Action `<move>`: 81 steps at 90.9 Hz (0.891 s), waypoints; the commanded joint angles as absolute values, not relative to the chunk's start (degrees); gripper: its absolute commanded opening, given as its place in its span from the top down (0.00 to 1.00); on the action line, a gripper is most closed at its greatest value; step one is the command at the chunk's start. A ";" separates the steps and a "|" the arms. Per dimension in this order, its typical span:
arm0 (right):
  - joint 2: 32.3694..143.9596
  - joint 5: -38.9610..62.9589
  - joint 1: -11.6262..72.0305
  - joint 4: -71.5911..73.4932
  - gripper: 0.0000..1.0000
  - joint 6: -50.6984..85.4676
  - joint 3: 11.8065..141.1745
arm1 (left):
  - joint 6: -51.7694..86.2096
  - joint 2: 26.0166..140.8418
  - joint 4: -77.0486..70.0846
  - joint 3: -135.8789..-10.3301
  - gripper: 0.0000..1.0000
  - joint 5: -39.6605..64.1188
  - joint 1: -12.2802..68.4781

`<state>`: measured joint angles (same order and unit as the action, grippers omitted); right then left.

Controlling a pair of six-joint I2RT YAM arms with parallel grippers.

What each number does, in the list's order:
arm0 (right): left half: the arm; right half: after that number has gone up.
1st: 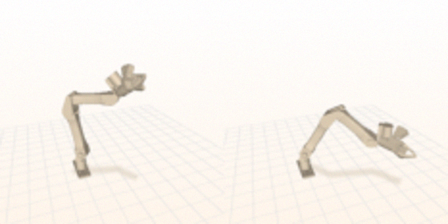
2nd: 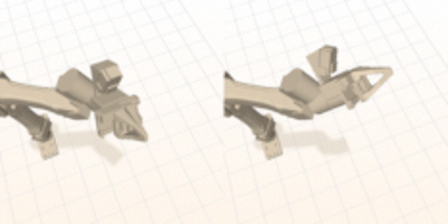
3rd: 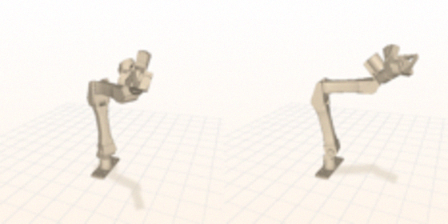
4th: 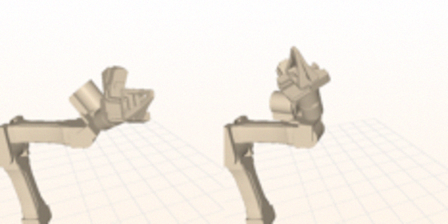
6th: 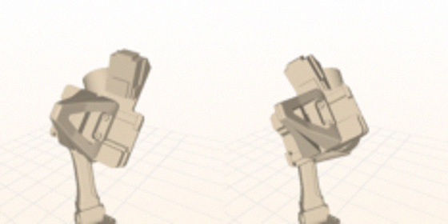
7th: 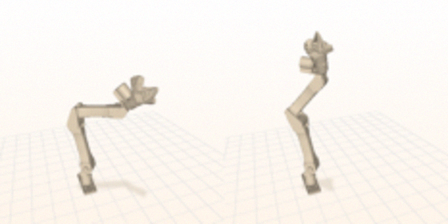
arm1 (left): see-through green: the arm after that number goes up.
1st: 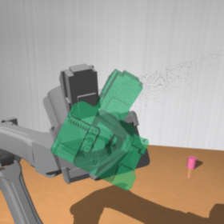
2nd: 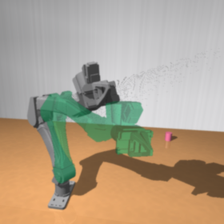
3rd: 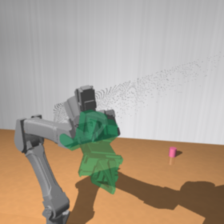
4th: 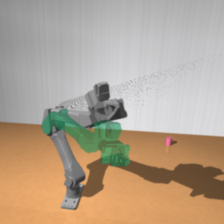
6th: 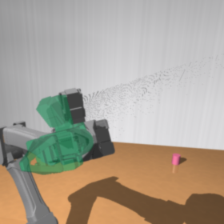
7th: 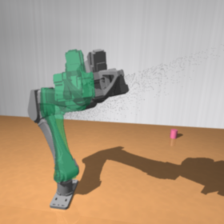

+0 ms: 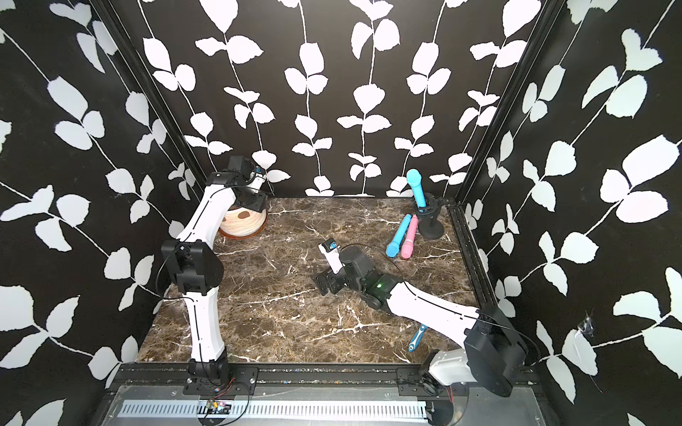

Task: Scrub the dried mud off the ceramic pot
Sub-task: Move the pot to the center of the board.

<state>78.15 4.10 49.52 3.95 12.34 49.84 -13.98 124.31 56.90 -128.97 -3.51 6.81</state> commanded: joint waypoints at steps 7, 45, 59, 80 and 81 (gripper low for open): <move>80.46 5.01 49.72 4.95 0.01 16.00 52.02 | -16.31 124.18 57.77 -132.27 0.40 -5.93 6.07; 83.24 5.73 49.73 1.40 0.01 18.13 55.77 | -20.66 127.74 53.57 -129.98 0.52 -3.42 5.51; 84.07 6.26 49.74 -1.74 0.00 17.93 58.35 | -20.68 128.55 52.08 -129.78 0.65 -0.65 4.85; 83.99 5.84 49.66 -4.90 0.00 17.91 60.70 | -21.02 128.61 51.93 -129.65 0.98 1.24 4.79; 83.96 5.86 49.66 -4.95 0.00 17.79 60.76 | -21.10 128.60 51.94 -129.69 0.99 1.59 4.77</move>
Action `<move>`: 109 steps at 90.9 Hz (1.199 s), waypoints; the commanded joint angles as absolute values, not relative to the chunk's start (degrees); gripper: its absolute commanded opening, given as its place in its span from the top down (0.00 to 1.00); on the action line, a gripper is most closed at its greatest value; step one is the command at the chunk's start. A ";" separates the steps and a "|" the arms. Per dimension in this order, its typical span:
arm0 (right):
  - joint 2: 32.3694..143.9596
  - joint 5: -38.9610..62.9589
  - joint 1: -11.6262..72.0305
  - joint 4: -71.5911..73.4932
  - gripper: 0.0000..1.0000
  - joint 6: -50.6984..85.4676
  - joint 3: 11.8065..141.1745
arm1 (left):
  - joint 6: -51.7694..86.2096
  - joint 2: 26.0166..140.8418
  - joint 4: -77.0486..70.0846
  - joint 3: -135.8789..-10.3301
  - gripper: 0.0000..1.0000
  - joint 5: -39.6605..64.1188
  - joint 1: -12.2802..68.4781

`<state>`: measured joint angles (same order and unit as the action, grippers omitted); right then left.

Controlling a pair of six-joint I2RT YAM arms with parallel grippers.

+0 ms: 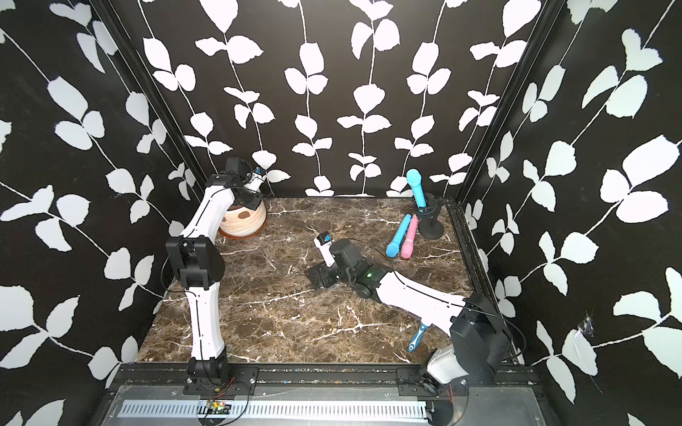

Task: Scrub the dried mud off the ceramic pot
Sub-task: Move the pot to the center of the board.

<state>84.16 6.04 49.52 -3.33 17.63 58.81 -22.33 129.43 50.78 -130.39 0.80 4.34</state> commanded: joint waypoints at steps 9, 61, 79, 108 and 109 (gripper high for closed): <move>83.61 5.29 49.58 -5.74 0.00 15.43 60.69 | -21.89 128.09 52.50 -129.48 1.00 6.04 4.80; 74.20 -14.97 33.21 -22.57 0.00 18.99 61.65 | -19.94 120.23 53.36 -120.14 1.00 25.33 9.48; 68.01 -24.70 27.02 -30.54 0.00 28.88 59.03 | -20.21 117.71 53.26 -116.36 1.00 24.85 16.22; 64.43 -19.45 15.19 -66.07 0.02 55.36 57.48 | -20.57 113.12 46.75 -108.04 1.00 22.61 30.17; 64.30 -18.82 14.80 -66.57 0.02 55.81 57.22 | -20.65 113.12 46.67 -107.98 1.00 22.55 30.64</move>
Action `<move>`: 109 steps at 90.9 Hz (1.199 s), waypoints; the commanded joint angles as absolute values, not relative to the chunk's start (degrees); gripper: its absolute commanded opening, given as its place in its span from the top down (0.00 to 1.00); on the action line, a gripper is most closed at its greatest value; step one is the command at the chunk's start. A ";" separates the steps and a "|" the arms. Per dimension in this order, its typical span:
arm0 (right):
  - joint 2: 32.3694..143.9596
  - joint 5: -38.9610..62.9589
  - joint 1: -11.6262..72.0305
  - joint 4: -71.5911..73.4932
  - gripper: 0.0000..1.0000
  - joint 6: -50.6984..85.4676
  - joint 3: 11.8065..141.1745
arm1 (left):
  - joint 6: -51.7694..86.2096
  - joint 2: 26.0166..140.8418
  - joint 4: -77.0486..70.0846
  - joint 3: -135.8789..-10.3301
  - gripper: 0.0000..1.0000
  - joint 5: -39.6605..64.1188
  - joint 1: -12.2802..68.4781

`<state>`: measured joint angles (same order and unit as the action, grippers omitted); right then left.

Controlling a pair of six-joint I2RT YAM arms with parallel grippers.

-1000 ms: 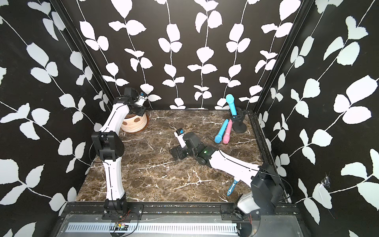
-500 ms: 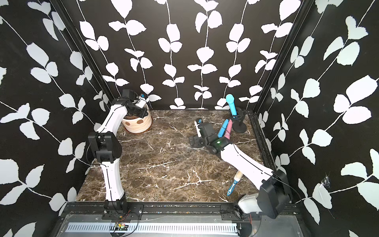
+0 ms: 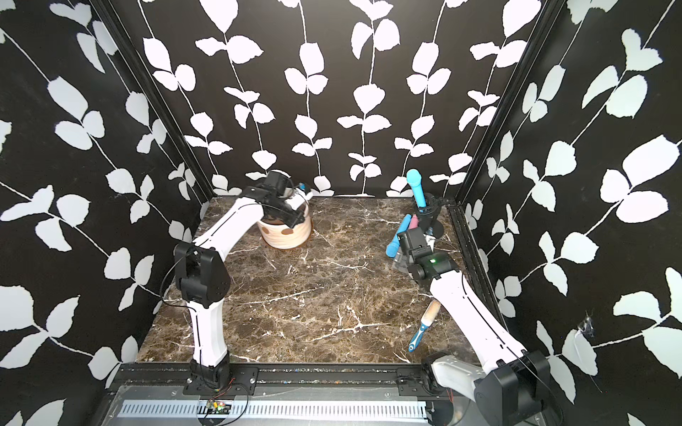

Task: Scrub the dried mud off the ceramic pot
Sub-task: Move the pot to the center of the board, then pick up the brush from the center of the board.

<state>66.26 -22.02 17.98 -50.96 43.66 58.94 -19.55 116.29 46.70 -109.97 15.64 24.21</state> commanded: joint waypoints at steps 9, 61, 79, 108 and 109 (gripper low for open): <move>62.45 -12.31 9.85 -68.13 0.03 56.36 54.06 | -21.61 113.45 46.83 -107.49 1.00 22.26 34.53; 74.81 -2.95 -1.94 -52.59 0.01 49.57 44.22 | -27.18 108.37 48.79 -97.17 0.80 26.78 39.55; 78.54 1.24 -2.90 -44.49 0.04 47.94 40.73 | -27.20 104.45 48.08 -95.80 0.72 26.99 39.55; 82.86 -1.48 -3.16 -41.52 0.18 44.83 40.45 | -24.61 96.90 44.06 -91.50 0.65 28.03 39.51; 82.96 -1.13 -3.16 -41.19 0.19 44.70 40.40 | -24.39 96.61 43.83 -91.36 0.65 28.04 39.53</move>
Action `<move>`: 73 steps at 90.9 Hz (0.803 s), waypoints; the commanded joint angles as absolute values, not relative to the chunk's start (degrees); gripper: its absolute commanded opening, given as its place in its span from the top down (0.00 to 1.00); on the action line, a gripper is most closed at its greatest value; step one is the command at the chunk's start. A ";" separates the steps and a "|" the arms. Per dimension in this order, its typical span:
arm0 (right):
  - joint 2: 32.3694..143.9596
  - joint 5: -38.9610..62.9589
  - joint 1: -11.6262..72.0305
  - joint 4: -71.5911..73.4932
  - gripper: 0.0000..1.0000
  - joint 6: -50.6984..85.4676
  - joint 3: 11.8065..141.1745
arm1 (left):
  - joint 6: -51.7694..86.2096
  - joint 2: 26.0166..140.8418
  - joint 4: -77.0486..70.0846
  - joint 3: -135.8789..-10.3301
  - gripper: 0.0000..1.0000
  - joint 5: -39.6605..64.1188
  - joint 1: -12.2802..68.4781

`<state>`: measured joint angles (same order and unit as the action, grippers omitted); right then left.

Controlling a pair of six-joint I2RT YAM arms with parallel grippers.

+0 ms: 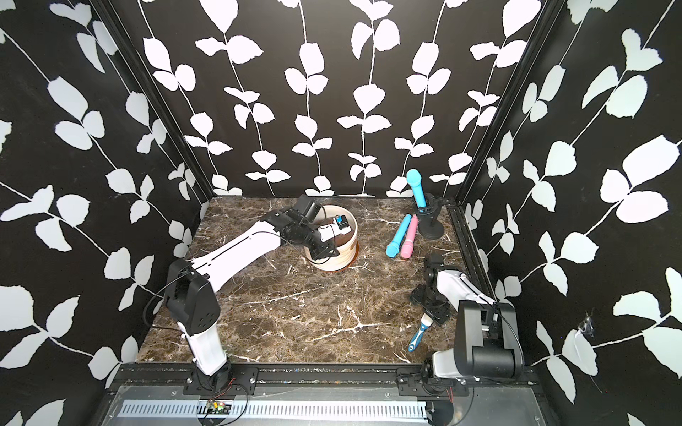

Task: Scrub the dried mud off the ceramic pot
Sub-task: Pick up the brush from the center of the board.

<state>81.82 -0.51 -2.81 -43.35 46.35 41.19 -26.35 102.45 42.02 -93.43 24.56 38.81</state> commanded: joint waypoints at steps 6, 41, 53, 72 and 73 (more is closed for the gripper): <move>83.22 0.91 -3.16 -39.30 0.28 44.29 39.82 | -23.44 94.71 42.57 -90.56 0.63 27.91 39.54; 83.83 7.97 -0.27 -34.88 0.52 34.70 40.46 | -13.15 79.46 27.55 -80.23 0.13 19.44 38.99; 82.99 7.96 4.10 -33.20 0.57 32.70 40.66 | -9.79 71.72 18.13 -72.39 0.02 19.08 38.84; 80.96 7.99 7.20 -32.30 0.66 31.65 40.84 | -6.79 66.23 12.75 -66.09 0.02 13.94 38.85; 80.78 7.95 7.38 -32.37 0.66 31.51 40.85 | -6.78 66.25 12.92 -66.09 0.02 14.09 38.85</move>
